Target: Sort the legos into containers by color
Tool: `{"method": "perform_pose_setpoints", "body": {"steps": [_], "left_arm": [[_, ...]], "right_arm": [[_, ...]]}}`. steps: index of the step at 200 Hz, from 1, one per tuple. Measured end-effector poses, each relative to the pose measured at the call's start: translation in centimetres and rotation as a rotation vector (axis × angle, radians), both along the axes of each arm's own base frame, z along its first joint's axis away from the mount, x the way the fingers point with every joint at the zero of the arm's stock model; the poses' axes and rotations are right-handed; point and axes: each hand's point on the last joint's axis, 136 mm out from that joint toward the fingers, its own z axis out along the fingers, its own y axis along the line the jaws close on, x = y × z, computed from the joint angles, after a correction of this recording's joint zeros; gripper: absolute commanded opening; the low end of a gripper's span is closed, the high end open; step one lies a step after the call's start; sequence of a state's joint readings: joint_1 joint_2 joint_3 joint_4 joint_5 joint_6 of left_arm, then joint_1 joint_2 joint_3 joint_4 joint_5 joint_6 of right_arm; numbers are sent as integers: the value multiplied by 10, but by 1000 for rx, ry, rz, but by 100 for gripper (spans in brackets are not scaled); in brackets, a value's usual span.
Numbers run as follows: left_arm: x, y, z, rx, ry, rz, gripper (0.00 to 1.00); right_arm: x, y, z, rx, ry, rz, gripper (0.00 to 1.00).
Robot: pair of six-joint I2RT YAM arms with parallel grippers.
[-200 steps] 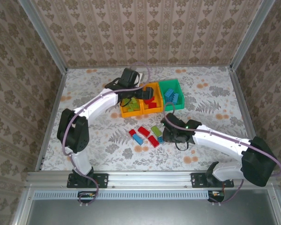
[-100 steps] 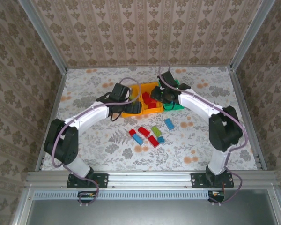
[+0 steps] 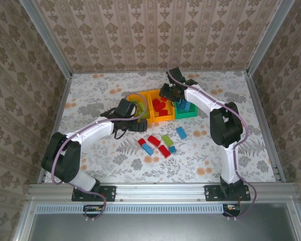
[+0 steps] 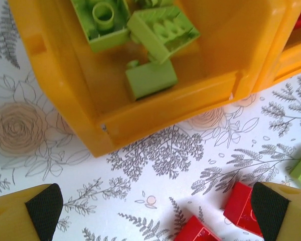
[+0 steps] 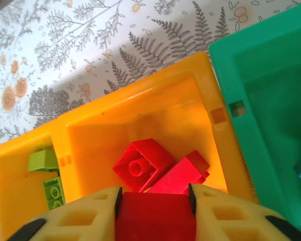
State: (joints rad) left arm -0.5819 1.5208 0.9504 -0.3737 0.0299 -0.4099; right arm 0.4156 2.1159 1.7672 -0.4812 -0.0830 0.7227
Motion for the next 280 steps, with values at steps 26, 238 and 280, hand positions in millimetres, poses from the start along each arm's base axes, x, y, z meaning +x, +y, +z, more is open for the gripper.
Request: {"method": "perform_pose_setpoints", "body": {"steps": [26,238,280], "left_arm": [[-4,0,-1,0,2,-6,100],[-61,13,-23,17,104,-10,98],[-61,43,-41,19,165,110,98]], "right_arm": [[-2,0,-2,-11,6,12,60],[-155,15,-24,-247,-36,504,77],[-200,56,-34,-325,-76,753,76]]}}
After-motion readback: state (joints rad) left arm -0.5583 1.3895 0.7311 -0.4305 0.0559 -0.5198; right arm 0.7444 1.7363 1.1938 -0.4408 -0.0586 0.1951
